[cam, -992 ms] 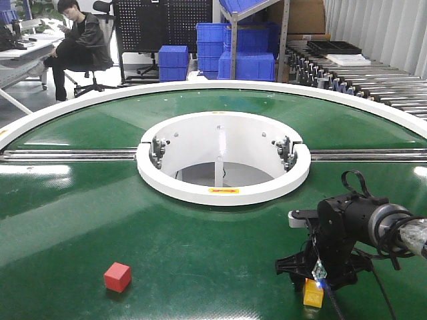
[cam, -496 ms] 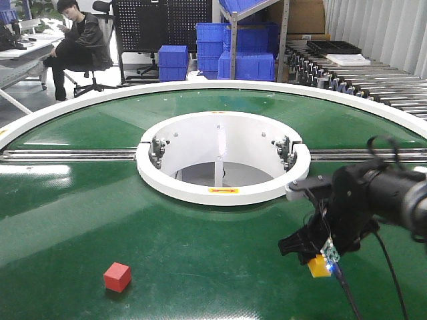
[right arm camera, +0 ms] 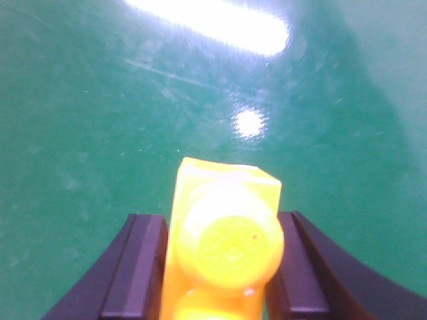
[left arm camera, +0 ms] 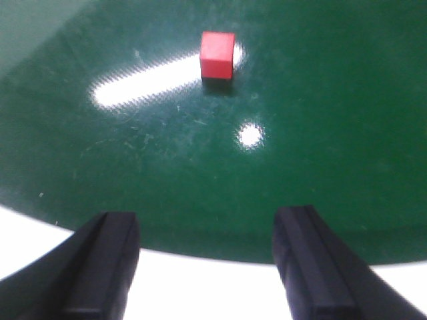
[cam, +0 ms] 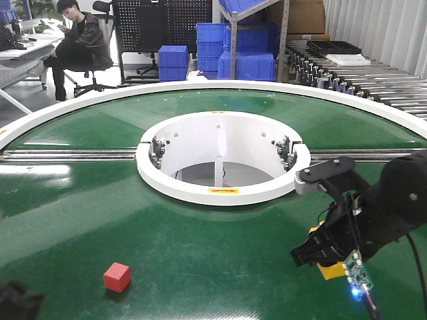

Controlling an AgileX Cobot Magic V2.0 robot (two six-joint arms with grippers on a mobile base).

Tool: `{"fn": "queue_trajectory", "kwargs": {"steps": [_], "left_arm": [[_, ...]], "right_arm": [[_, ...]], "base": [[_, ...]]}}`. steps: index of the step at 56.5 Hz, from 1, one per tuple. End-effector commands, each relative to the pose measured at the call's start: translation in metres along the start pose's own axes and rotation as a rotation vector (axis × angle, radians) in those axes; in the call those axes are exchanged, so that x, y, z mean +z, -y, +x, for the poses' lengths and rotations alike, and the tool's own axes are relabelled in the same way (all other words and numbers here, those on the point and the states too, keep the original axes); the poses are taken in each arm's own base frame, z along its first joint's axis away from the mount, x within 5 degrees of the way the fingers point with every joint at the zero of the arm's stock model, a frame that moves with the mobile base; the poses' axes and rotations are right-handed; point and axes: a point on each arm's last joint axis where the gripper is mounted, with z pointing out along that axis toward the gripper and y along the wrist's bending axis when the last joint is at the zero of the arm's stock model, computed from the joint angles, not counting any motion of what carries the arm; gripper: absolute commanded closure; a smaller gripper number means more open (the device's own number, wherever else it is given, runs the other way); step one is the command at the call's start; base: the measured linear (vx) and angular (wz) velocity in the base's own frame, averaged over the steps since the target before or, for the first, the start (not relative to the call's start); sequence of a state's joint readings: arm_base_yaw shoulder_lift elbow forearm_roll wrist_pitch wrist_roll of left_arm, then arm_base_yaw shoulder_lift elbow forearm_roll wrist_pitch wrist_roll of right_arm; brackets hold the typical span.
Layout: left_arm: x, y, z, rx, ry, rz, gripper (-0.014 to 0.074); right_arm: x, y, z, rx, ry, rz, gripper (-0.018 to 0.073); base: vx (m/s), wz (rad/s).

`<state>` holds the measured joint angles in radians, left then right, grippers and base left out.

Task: Pick red and yellow blocks into blue bin
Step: 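Lower the left gripper onto the red cube and close it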

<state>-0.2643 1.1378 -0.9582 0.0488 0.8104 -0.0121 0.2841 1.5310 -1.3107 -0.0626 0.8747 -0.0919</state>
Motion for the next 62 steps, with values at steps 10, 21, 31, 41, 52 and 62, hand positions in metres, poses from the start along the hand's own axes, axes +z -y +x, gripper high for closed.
{"fn": "queue_trajectory", "kwargs": {"steps": [10, 21, 31, 41, 52, 62], "left_arm": [[0.12, 0.008, -0.096, 0.051, -0.104, 0.055, -0.0044], [0.171, 0.01, -0.112, 0.069, -0.141, 0.058, -0.0043], [0.201, 0.013, -0.122, 0.053, -0.136, 0.072, -0.0036], [0.225, 0.013, -0.123, 0.052, -0.115, 0.069, -0.0027], [0.238, 0.014, -0.119, 0.05, -0.112, 0.068, 0.0001], [0.24, 0.014, -0.117, 0.05, -0.13, 0.069, 0.0117]], "right_arm": [[-0.028, 0.004, -0.009, -0.007, 0.126, 0.023, 0.0287], [-0.028, 0.004, -0.009, -0.007, 0.126, 0.023, 0.0287], [-0.028, 0.004, -0.009, -0.007, 0.126, 0.023, 0.0287], [-0.028, 0.004, -0.009, -0.007, 0.126, 0.023, 0.0287], [-0.028, 0.004, -0.009, -0.007, 0.126, 0.023, 0.0287], [-0.028, 0.004, -0.009, -0.008, 0.125, 0.024, 0.0287]], "base": [[0.0, 0.0], [0.0, 0.0], [0.0, 0.0], [0.0, 0.0], [0.0, 0.0], [0.0, 0.0]]}}
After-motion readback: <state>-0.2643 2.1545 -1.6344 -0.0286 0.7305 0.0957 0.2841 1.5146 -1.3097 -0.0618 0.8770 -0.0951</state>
